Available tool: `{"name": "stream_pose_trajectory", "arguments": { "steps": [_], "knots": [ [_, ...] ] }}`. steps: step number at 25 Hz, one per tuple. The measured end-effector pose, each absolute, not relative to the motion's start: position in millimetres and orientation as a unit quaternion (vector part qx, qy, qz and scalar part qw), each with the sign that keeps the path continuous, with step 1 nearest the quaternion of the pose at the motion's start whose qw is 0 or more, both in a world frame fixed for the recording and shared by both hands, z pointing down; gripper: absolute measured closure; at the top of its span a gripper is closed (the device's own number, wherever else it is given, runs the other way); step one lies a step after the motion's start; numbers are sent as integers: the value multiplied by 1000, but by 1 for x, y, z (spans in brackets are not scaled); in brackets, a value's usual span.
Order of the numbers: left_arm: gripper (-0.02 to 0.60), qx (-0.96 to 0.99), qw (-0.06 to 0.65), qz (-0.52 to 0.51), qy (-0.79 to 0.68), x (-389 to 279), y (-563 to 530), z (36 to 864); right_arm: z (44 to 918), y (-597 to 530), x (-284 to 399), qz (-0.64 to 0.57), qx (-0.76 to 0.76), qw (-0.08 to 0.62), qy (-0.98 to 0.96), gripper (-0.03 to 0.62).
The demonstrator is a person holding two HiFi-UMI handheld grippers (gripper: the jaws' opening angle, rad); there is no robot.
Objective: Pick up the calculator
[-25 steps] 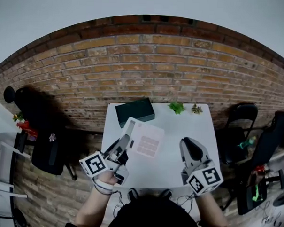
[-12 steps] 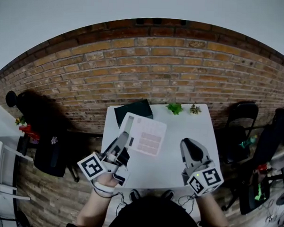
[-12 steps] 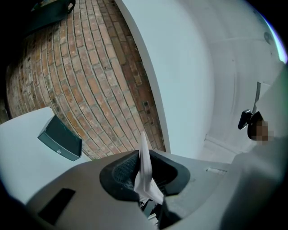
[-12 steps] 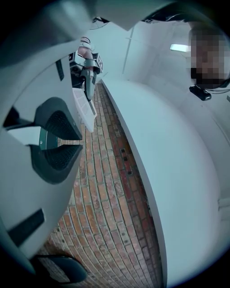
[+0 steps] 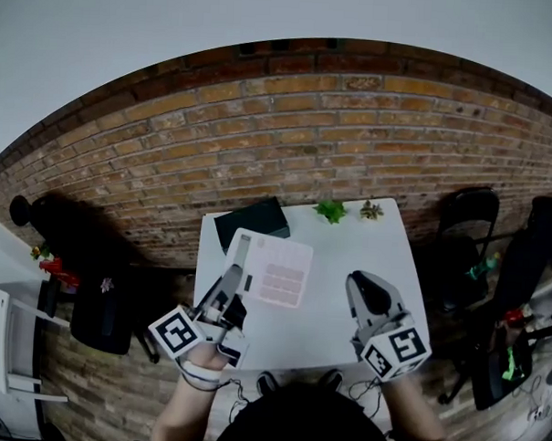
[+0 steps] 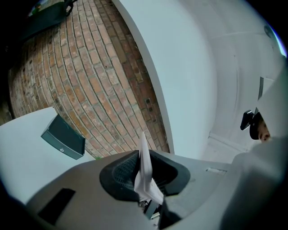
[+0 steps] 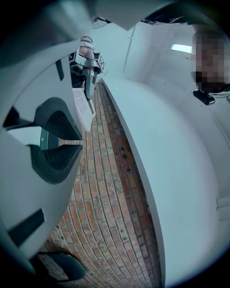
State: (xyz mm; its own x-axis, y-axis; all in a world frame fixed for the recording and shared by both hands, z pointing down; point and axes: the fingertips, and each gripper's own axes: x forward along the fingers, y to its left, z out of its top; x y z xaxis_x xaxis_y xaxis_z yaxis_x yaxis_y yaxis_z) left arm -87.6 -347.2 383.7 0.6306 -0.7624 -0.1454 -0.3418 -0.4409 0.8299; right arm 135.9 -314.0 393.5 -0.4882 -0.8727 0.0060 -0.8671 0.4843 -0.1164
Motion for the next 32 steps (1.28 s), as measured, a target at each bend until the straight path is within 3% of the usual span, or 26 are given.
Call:
{"name": "stream_pose_trajectory", "arguments": {
  "steps": [32],
  "knots": [
    [525, 795, 418, -259, -354, -34, -341, 412, 402, -313, 205, -55, -510, 27, 858, 566]
  ]
}}
